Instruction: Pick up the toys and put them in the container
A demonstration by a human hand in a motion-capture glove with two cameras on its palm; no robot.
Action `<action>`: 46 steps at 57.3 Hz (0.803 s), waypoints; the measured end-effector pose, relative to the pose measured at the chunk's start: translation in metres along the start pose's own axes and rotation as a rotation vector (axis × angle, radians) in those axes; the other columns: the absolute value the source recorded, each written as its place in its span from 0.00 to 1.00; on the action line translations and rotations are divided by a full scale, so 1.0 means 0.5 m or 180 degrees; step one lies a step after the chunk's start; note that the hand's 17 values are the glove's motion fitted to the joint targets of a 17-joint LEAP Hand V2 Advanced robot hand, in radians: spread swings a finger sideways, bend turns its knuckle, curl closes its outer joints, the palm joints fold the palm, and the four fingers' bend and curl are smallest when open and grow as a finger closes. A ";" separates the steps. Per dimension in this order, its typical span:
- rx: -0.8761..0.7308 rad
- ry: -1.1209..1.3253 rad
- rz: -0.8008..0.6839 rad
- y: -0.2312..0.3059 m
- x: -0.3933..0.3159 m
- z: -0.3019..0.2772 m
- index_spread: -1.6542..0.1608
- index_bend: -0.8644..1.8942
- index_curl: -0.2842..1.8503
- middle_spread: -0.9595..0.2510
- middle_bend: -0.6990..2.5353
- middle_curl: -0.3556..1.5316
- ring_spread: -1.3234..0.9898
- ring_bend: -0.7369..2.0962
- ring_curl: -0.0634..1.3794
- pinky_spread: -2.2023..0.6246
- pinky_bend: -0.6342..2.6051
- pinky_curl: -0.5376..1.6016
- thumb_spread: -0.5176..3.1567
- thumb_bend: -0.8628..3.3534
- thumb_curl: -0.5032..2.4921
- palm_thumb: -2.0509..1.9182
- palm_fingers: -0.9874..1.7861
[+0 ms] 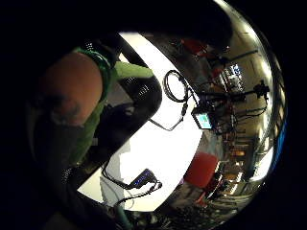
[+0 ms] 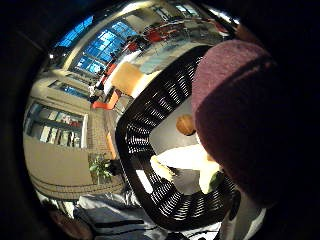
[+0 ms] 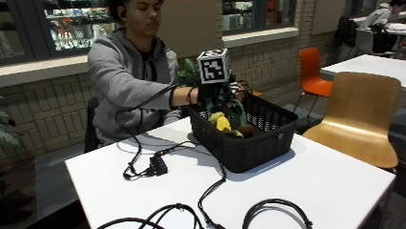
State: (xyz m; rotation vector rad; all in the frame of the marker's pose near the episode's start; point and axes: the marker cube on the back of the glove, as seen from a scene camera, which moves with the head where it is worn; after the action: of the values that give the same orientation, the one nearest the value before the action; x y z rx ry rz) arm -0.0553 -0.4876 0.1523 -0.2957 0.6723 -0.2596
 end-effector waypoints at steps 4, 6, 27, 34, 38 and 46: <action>-0.0223 -0.0009 0.0116 -0.006 0.000 0.004 0.77 0.46 0.36 0.49 0.50 0.82 0.34 0.74 0.68 0.77 0.50 0.45 0.47 0.24 0.41 0.71 0.43; -0.0396 -0.0010 0.0124 -0.005 -0.003 0.003 0.77 0.45 0.36 0.49 0.50 0.81 0.35 0.73 0.67 0.78 0.48 0.44 0.49 0.23 0.40 0.69 0.42; -0.0554 0.0196 -0.0002 0.101 0.045 -0.040 0.76 0.33 0.25 0.77 0.26 0.54 0.51 0.31 0.37 0.81 0.47 0.42 0.48 0.20 0.32 0.58 0.23; -0.0517 0.0272 0.0060 0.216 0.111 -0.053 0.77 0.33 0.23 0.80 0.26 0.51 0.52 0.32 0.35 0.81 0.45 0.41 0.48 0.20 0.31 0.58 0.25; -0.0513 0.0494 0.0142 0.298 0.158 -0.052 0.77 0.34 0.22 0.81 0.26 0.49 0.53 0.31 0.34 0.81 0.45 0.41 0.49 0.20 0.30 0.58 0.26; -0.0468 0.0761 0.0537 0.459 0.287 -0.045 0.76 0.37 0.24 0.82 0.26 0.46 0.54 0.30 0.30 0.81 0.43 0.40 0.51 0.20 0.29 0.58 0.28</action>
State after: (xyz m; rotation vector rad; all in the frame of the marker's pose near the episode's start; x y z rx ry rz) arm 0.0705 -0.3262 -0.0264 -0.3495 0.9497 -0.0841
